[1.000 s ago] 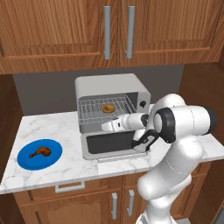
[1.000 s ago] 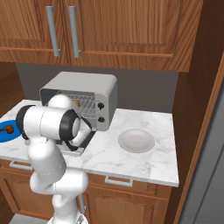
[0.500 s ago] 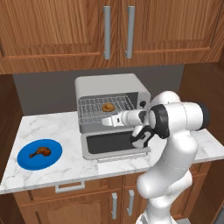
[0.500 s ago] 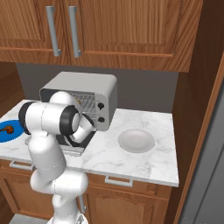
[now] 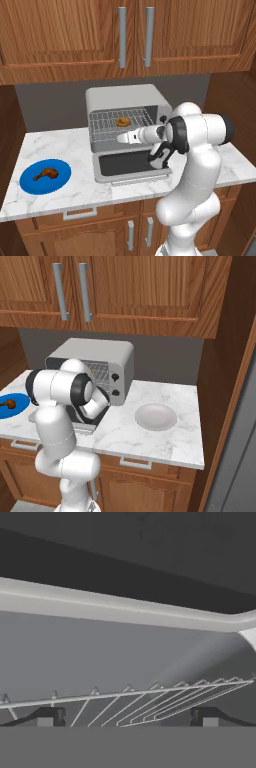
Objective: Open the toaster oven door. Place the bread on the top rack in the toaster oven and place the chicken drumstick on the bottom rack.
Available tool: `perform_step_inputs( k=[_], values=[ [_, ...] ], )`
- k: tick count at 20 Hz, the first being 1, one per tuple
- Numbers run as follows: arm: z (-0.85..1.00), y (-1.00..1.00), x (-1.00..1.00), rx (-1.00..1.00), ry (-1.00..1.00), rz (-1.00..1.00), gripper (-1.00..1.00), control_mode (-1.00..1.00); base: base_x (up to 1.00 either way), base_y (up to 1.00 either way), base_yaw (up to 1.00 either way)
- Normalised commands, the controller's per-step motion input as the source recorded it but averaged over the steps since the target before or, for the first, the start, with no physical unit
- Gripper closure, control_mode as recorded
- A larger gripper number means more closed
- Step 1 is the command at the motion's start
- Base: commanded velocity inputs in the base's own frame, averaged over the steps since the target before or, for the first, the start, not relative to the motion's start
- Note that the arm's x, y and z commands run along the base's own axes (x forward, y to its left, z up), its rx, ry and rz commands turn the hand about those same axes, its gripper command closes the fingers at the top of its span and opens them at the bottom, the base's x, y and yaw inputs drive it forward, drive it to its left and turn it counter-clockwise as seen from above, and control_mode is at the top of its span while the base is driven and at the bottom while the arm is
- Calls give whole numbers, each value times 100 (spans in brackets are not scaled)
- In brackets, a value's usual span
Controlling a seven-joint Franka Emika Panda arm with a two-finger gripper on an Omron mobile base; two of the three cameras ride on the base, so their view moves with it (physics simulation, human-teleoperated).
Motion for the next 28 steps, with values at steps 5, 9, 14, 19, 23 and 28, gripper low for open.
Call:
perform_step_inputs(
  k=[5,9,14,19,23,28],
  values=[
    [-31,-3,20,1,0,-2,-100,-100,0,0,0],
    [0,-8,52,0,-4,-3,-100,-100,0,0,0],
    [-12,0,58,0,-8,-2,-100,-100,0,0,0],
    [-53,-1,45,0,-1,-1,-100,-100,0,0,0],
    [-65,0,29,0,0,0,-100,-100,0,0,0],
    [-47,5,-49,0,15,0,-100,-100,0,0,0]
  ],
)
